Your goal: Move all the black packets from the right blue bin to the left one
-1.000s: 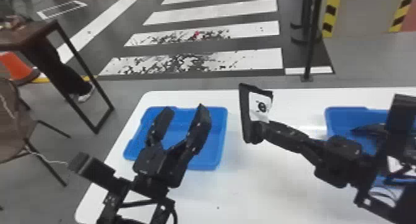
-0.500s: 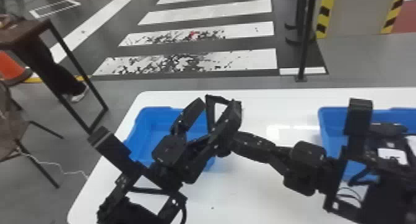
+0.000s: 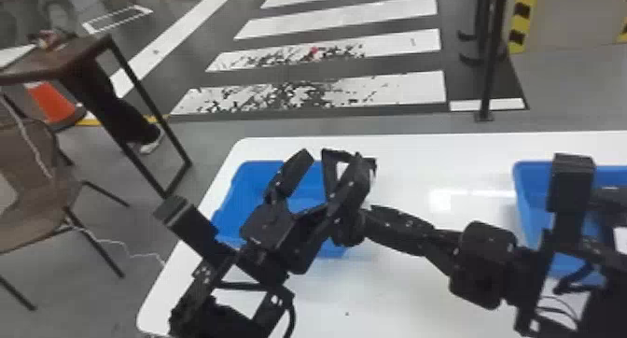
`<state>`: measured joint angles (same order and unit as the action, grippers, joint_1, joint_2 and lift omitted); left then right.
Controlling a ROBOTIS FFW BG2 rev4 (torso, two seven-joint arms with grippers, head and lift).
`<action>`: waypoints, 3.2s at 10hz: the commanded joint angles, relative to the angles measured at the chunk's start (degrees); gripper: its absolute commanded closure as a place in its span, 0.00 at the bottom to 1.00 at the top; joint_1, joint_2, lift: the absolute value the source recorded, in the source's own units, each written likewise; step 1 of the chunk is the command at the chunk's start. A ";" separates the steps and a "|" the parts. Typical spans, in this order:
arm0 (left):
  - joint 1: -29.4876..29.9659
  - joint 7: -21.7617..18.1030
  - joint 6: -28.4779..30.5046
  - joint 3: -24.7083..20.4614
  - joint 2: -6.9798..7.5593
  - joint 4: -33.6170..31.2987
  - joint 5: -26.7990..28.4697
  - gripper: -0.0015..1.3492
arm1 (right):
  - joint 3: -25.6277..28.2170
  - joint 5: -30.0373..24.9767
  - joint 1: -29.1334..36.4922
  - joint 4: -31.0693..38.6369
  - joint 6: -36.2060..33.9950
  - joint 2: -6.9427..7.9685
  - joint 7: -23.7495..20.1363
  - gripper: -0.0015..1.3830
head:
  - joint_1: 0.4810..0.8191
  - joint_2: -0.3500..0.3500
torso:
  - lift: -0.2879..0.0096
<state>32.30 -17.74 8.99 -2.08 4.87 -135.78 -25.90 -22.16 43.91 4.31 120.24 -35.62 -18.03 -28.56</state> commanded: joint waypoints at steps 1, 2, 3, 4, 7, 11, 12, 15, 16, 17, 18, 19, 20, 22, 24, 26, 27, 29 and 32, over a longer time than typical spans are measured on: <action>-0.10 -0.01 1.70 0.25 0.05 0.01 -0.15 0.16 | 0.00 0.08 -0.24 -0.08 -0.23 -0.07 0.00 0.81 | 0.63 0.97 | 0.50; -0.10 -0.01 2.40 0.25 0.14 0.01 -0.26 0.26 | 0.00 0.19 -0.38 -0.22 -0.23 -0.07 0.00 0.81 | 0.63 0.97 | 0.50; -0.10 -0.10 3.10 0.25 0.05 0.01 -0.38 0.41 | 0.00 0.31 -0.66 -0.50 -0.23 -0.07 0.00 0.81 | 0.63 0.96 | 0.50; -0.10 -0.10 3.95 0.25 0.14 0.01 -0.04 0.55 | 0.00 0.53 -1.22 -0.78 -0.23 -0.07 0.00 0.81 | 0.63 0.96 | 0.50; -0.38 0.08 2.96 0.37 0.14 -0.41 2.25 0.90 | 0.11 1.11 -4.32 -3.31 1.45 0.02 0.17 0.81 | 0.63 0.94 | 0.50; -0.80 2.89 0.71 -1.00 0.14 0.43 3.85 0.90 | 2.40 1.33 -4.88 -7.11 4.69 0.37 0.35 0.27 | 0.63 0.91 | 0.50; -2.63 5.97 -2.24 -2.37 0.14 5.21 7.51 0.90 | 4.34 1.11 -3.33 -7.25 5.25 0.81 -0.18 0.05 | 0.63 0.91 | 0.50; -12.47 11.77 -13.35 -7.86 0.40 26.87 25.44 0.90 | 8.22 -0.04 -0.94 -6.27 2.16 0.89 -0.18 0.08 | 0.63 0.98 | 0.50; -15.15 13.26 -16.30 -7.97 0.75 31.79 27.39 0.87 | 8.80 0.08 -0.52 -6.27 1.88 0.89 -0.18 0.08 | 0.63 1.00 | 0.50; -16.69 13.96 -16.86 -7.97 0.75 34.18 26.93 0.55 | 9.14 -0.27 -0.24 -5.99 1.45 0.89 -0.18 0.08 | 0.63 1.00 | 0.50; -16.55 13.96 -18.69 -7.97 0.75 34.18 25.44 0.14 | 10.05 -1.18 0.18 -5.56 0.61 0.98 -0.18 0.07 | 0.63 1.00 | 0.50; -15.43 13.96 -24.88 -7.06 0.66 34.18 22.36 0.02 | 11.31 -1.64 0.75 -5.42 0.33 1.16 -0.18 0.07 | 0.63 1.00 | 0.50; -13.88 12.29 -29.52 -6.03 0.40 32.63 17.10 0.10 | 13.71 -2.21 1.73 -5.42 0.33 1.42 -0.18 0.07 | 0.63 1.00 | 0.50; -4.04 7.02 -20.24 -7.06 -0.57 13.79 15.62 0.14 | 20.68 -9.29 3.56 -2.47 -2.20 2.39 0.70 0.07 | 0.63 0.93 | 0.50; 4.82 6.49 -13.63 -5.69 -1.53 4.09 11.85 0.14 | 29.36 -17.40 6.09 3.15 -7.69 3.97 4.92 0.07 | 0.63 0.83 | 0.50; 6.65 5.79 -11.80 -7.06 -2.85 3.38 12.19 0.14 | 34.73 -25.63 5.67 3.15 -12.19 4.50 8.87 0.07 | 0.63 0.63 | 0.50; 6.79 5.79 -12.08 -7.40 -2.85 3.38 12.19 0.14 | 36.10 -28.49 5.10 3.15 -15.84 4.85 10.90 0.07 | 0.63 0.54 | 0.50; 6.93 5.79 -12.22 -7.06 -2.85 3.38 12.42 0.14 | 36.22 -31.91 2.85 0.48 -22.31 4.85 15.11 0.07 | 0.63 0.44 | 0.50; 6.37 5.26 -12.50 -6.26 -2.59 3.38 12.99 0.14 | 34.73 -30.89 -2.77 -7.81 -25.40 4.06 15.47 0.09 | 0.63 0.34 | 0.50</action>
<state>38.70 -12.49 -3.41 -8.50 2.26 -132.39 -12.93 13.23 12.11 2.61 114.10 -60.36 -13.71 -13.06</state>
